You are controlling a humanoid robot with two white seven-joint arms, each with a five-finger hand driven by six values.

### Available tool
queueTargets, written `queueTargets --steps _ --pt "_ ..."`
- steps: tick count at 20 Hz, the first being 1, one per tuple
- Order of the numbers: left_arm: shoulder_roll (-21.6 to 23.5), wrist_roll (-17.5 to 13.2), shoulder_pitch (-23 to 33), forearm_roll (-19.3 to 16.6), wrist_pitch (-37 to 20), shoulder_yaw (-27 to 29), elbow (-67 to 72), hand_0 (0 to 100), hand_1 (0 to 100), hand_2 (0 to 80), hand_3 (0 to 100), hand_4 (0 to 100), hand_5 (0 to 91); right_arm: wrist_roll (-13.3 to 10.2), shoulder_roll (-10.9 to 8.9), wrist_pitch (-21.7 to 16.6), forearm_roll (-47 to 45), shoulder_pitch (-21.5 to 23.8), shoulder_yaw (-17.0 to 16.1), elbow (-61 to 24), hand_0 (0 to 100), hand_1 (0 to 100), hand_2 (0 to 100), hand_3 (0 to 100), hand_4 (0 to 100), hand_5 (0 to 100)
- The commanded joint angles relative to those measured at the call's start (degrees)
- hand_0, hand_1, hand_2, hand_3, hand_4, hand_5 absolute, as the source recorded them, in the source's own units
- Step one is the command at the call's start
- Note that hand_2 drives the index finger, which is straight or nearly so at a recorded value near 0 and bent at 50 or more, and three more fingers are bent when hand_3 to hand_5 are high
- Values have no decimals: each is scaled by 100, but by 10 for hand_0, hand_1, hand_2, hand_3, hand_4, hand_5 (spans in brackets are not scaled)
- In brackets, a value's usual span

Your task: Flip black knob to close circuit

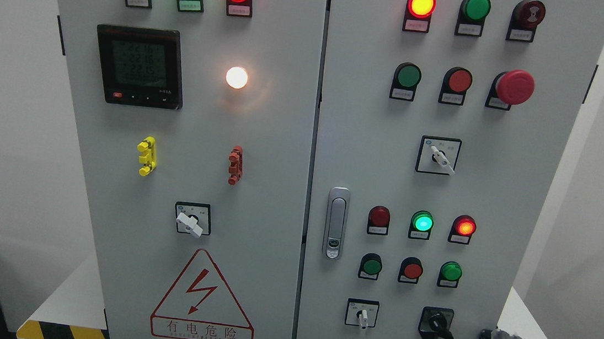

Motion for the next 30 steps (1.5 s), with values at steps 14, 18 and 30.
queueTargets --steps 14,18,30 --pt "0 -4 0 -114 -5 -123 123 120 556 0 0 0 0 -63 2 -262 -342 445 435 -300 0 155 779 961 768 793" --pt "0 -4 0 -123 -5 -123 132 120 556 0 0 0 0 -203 2 -350 -808 656 558 -519 0 154 758 947 752 773" --pt "0 5 0 -114 -5 -123 123 120 556 0 0 0 0 -608 -7 -825 -2215 1482 708 -994 0 141 582 829 681 603"
